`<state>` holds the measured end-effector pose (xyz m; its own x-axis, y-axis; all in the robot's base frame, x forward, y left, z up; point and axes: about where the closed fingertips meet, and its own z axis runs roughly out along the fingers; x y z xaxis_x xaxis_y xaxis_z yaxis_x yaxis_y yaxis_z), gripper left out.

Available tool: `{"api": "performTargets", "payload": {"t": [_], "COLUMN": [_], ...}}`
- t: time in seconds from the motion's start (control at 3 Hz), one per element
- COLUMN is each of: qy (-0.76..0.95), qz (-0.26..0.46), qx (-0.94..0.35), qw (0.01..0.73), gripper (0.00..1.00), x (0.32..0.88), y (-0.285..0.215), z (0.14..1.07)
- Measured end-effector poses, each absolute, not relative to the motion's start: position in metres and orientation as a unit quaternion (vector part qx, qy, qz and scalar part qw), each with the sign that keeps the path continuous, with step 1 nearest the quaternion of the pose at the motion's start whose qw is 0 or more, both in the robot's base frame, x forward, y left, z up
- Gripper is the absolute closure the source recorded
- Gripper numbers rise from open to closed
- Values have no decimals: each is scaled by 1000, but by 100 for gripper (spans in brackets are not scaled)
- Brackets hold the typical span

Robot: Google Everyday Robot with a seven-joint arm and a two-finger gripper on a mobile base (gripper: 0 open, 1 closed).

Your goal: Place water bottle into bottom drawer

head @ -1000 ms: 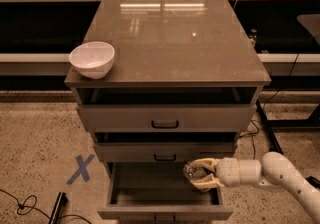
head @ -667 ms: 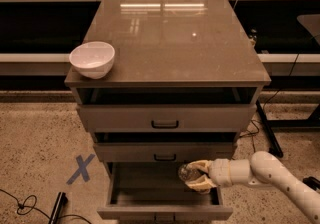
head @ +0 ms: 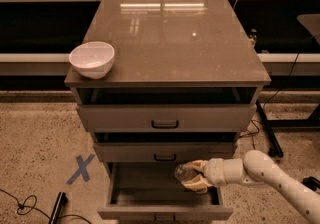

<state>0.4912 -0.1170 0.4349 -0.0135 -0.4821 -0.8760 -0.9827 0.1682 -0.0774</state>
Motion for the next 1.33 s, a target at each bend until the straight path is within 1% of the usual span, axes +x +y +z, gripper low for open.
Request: {"api": "performTargets", "payload": {"t": [0.33, 0.67, 1.33], "qy": [633, 631, 618], "qz": [323, 348, 368], "qx": [-580, -557, -546], "qw": [398, 412, 430], "gripper": [100, 100, 100], "x": [495, 498, 504], "y": [-103, -99, -84], "z": [392, 344, 303]}}
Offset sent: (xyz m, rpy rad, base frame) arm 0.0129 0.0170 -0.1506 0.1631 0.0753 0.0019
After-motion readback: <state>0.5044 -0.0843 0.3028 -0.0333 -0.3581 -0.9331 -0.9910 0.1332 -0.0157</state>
